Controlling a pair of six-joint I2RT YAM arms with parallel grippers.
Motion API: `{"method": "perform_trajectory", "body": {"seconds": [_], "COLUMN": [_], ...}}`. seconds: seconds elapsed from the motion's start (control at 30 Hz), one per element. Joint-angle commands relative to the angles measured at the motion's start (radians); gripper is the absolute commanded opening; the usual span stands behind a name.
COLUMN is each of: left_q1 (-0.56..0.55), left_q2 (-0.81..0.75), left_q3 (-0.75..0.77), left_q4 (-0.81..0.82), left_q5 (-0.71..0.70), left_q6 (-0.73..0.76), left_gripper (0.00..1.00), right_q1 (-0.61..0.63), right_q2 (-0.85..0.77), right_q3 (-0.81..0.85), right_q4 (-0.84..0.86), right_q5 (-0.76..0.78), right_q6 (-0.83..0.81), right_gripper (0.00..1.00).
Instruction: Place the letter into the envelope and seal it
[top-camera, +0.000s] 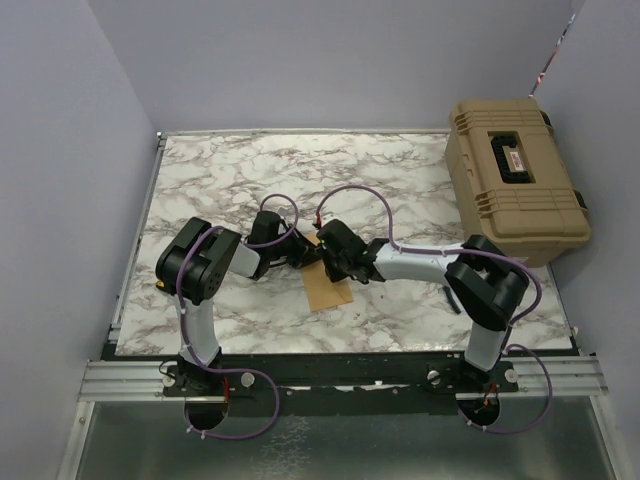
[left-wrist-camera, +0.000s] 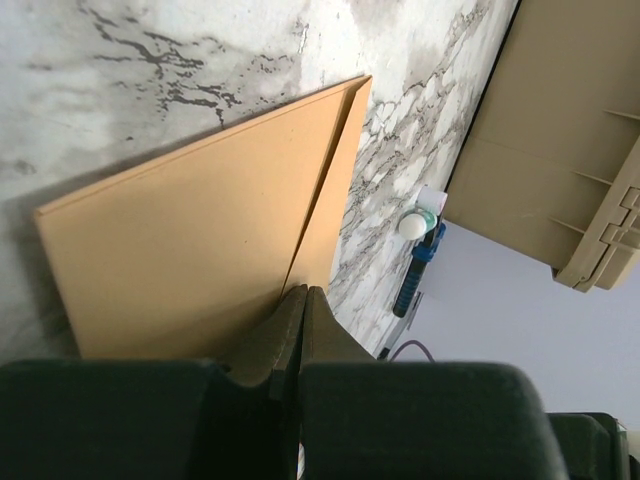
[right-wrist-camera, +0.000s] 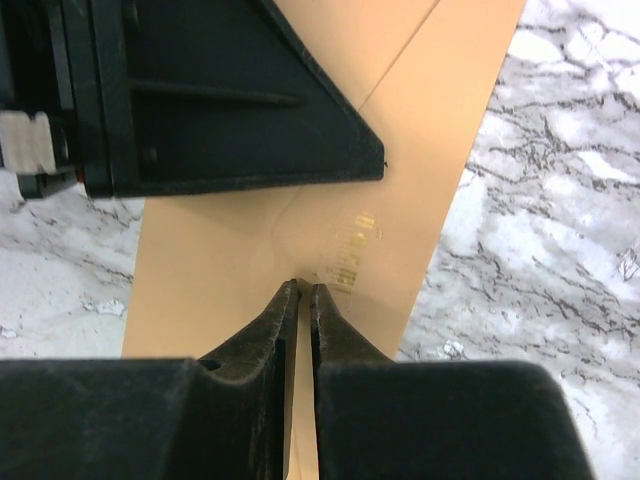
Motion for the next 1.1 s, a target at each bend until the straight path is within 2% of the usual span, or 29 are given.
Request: {"method": "perform_trajectory", "body": {"seconds": [0.0, 0.37, 0.57, 0.73, 0.8, 0.93, 1.07], "left_q1": [0.005, 0.007, 0.006, 0.007, 0.007, 0.008, 0.009], "left_q2": [0.071, 0.064, -0.023, -0.137, -0.154, -0.119, -0.051], "left_q3": [-0.034, -0.011, 0.069, 0.166, 0.21, 0.267, 0.305], "left_q4": [-0.204, -0.25, -0.331, -0.345, -0.382, -0.418, -0.436], "left_q5": [-0.088, -0.078, -0.038, -0.004, -0.018, -0.035, -0.067], "left_q6": [0.078, 0.11, 0.207, 0.293, 0.326, 0.348, 0.375], "left_gripper": [0.0, 0.0, 0.0, 0.19, 0.21, 0.2, 0.11], "right_q1": [0.018, 0.016, 0.016, 0.015, 0.013, 0.01, 0.009], "right_q2": [0.014, -0.107, -0.149, -0.147, -0.136, -0.079, -0.013], "right_q3": [-0.086, -0.168, -0.063, 0.053, 0.075, 0.126, 0.17], "right_q4": [-0.235, -0.317, -0.342, -0.311, -0.285, -0.239, -0.194], "right_q5": [-0.041, -0.046, 0.0, 0.046, 0.08, 0.106, 0.137], "right_q6": [0.017, 0.082, 0.073, 0.137, 0.171, 0.197, 0.187], "right_gripper": [0.1, 0.09, 0.1, 0.09, 0.09, 0.09, 0.09]}}
